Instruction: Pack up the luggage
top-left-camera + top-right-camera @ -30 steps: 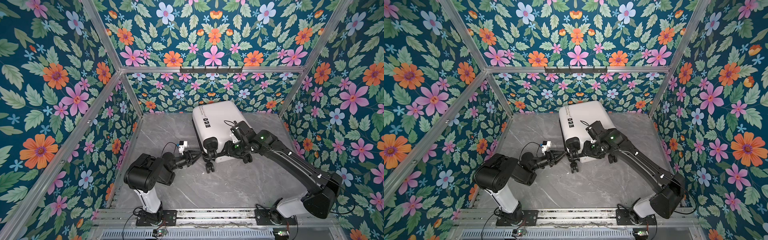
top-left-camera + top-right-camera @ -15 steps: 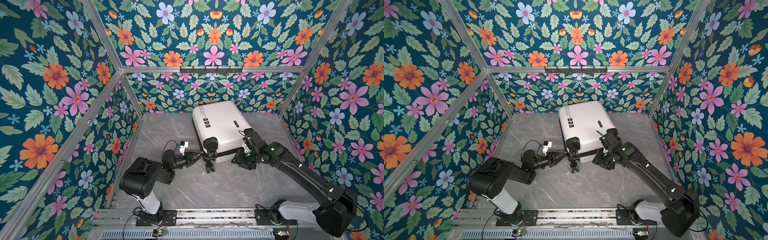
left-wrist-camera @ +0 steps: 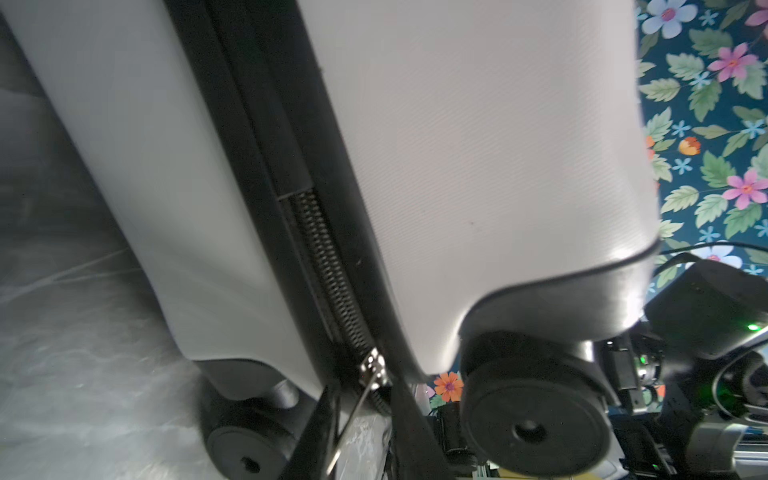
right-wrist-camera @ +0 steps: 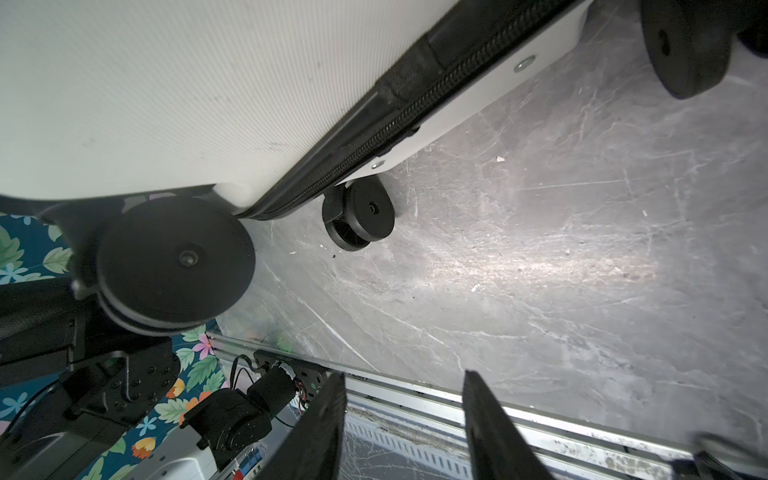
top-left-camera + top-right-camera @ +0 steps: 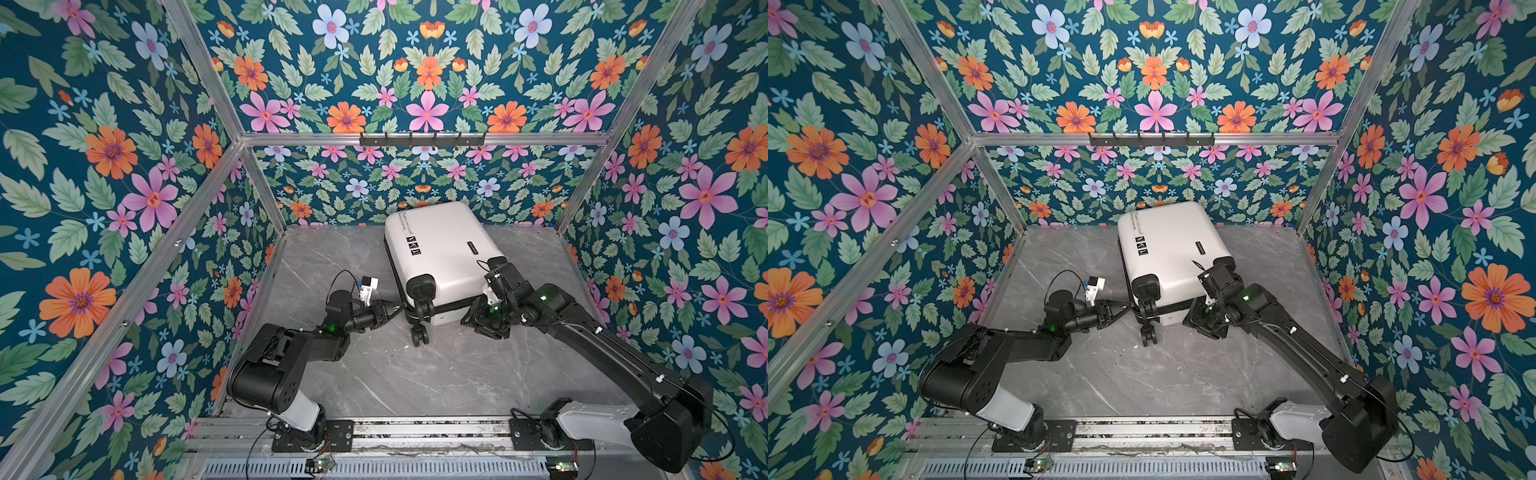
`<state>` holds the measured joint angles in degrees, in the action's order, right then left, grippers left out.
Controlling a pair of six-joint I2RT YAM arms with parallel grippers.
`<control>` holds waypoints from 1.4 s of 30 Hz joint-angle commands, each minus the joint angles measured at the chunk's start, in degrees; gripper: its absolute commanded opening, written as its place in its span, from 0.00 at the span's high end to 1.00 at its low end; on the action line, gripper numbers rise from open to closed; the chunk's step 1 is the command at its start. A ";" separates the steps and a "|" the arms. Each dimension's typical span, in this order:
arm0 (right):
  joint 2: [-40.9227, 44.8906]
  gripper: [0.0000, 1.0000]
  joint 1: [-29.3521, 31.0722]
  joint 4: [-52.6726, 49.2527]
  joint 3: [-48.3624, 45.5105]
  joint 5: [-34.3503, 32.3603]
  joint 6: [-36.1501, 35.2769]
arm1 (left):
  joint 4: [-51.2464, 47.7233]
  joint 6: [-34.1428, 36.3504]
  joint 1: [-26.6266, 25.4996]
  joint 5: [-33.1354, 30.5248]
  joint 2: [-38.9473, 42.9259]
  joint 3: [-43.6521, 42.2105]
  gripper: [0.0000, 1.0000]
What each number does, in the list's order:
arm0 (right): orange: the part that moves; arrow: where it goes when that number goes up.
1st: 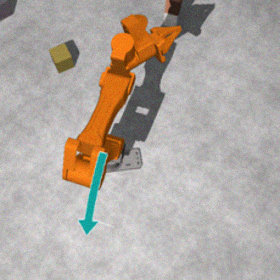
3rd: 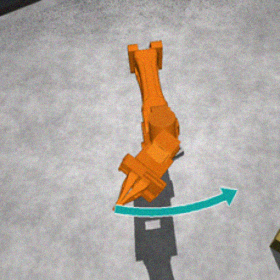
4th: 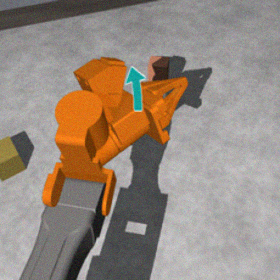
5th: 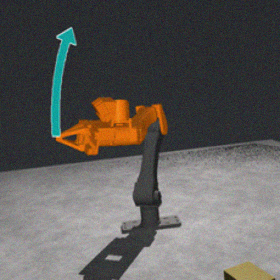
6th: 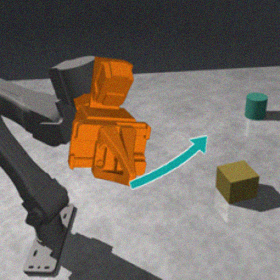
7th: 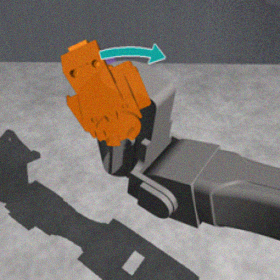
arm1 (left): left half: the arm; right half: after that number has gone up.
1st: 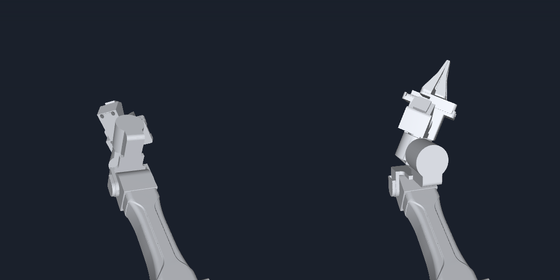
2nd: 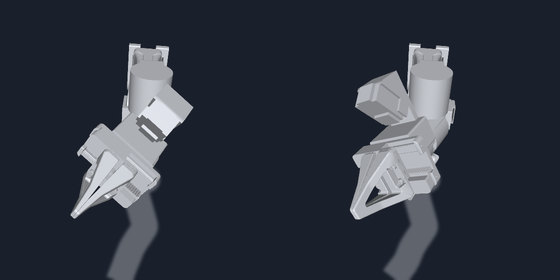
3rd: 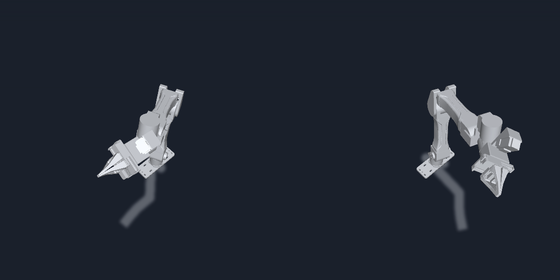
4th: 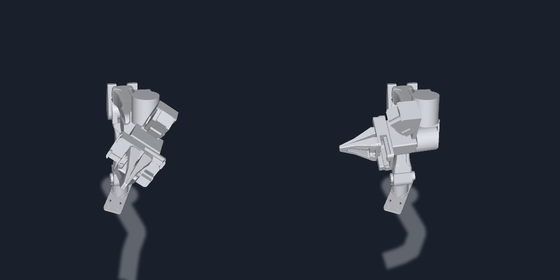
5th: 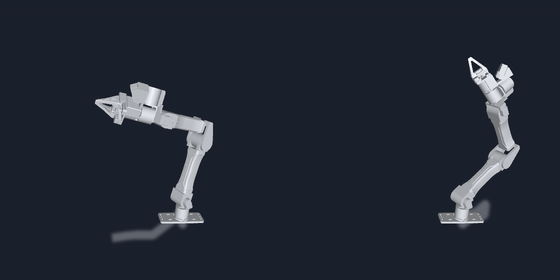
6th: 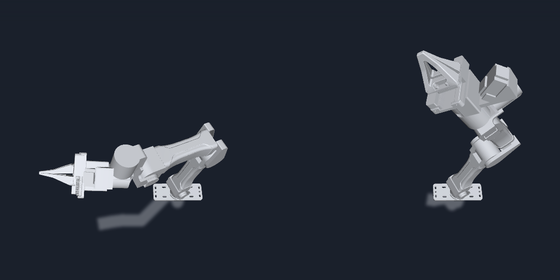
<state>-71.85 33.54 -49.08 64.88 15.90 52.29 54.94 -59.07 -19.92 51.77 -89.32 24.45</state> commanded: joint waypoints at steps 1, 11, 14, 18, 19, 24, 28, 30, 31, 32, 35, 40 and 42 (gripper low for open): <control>-0.28 0.53 -0.02 1.39 0.42 0.18 0.18 | -5.20 4.32 0.05 0.82 0.69 0.16 0.75; -0.74 0.53 -0.02 1.97 0.34 0.73 0.18 | -5.43 4.40 0.06 -0.35 0.98 2.18 0.74; -0.43 0.53 0.03 1.97 -0.01 0.71 0.27 | -5.77 4.75 0.08 -0.05 0.74 2.68 0.72; 0.21 0.53 -0.05 2.04 -0.62 0.71 0.52 | -5.35 4.67 0.15 0.01 0.55 2.80 0.72; 0.37 0.53 -0.02 2.01 -0.79 0.72 0.53 | -5.29 4.69 0.29 -0.06 0.55 2.85 0.72; 0.88 0.53 0.01 2.02 -1.13 0.71 0.79 | -4.69 4.35 0.47 0.17 0.24 2.96 0.78; 0.93 0.53 0.03 2.34 -1.32 0.88 0.79 | -4.47 4.09 0.57 0.43 0.61 2.90 0.84; 0.84 0.53 -0.03 2.53 -1.42 1.23 0.88 | -4.92 4.19 0.62 0.54 0.86 2.89 0.87; 0.75 0.53 0.03 2.62 -1.43 1.33 0.88 | -5.45 4.44 0.55 0.65 0.94 2.98 0.88; 0.67 0.53 0.01 2.72 -1.34 1.46 0.88 | -6.11 4.86 0.59 0.62 1.04 3.07 0.89; 0.06 0.53 0.46 2.21 0.01 1.06 0.44 | -9.90 7.01 0.63 0.40 2.13 3.62 0.95; -4.79 0.44 5.51 -3.30 9.23 -3.70 -2.41 | -20.29 13.37 0.59 -0.82 5.12 5.64 1.00; -8.93 0.41 8.41 -6.61 15.22 -5.74 -3.82 | -25.77 16.87 0.60 -1.35 6.18 7.01 1.00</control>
<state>-77.38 39.44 -50.87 75.18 14.20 51.24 37.45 -48.45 -19.44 51.46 -84.25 30.15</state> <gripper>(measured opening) 0.580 0.051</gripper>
